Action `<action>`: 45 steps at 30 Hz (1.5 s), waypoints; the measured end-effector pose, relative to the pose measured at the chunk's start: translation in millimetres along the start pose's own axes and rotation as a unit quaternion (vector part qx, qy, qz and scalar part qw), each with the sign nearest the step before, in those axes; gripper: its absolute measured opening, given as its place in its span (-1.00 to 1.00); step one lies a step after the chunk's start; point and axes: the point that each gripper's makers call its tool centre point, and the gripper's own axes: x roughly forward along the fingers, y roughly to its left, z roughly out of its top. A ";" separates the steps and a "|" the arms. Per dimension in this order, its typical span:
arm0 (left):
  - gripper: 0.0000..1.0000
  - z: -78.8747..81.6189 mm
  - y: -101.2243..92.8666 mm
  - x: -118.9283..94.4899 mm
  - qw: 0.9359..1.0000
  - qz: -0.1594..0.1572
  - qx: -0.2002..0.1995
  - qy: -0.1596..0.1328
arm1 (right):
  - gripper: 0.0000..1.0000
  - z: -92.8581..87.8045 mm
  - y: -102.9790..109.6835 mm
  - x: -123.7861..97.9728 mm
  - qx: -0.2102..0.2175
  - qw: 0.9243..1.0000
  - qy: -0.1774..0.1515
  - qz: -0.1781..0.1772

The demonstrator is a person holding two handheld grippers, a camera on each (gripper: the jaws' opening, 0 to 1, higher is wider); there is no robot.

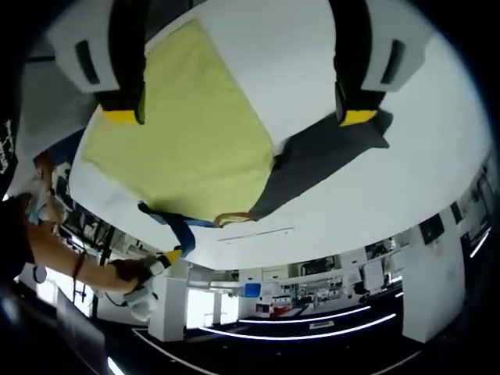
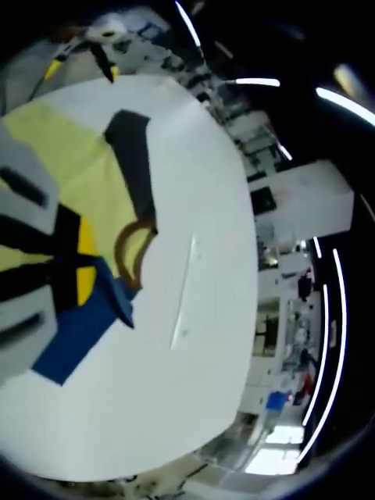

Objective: Fold the garment on the visible template until the final outline fits inside the template.

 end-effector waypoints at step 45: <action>0.98 -12.6 14.5 -15.2 0.999 0.032 -0.015 -0.003 | -1.00 15.7 126.3 46.6 -0.135 0.986 0.024 0.097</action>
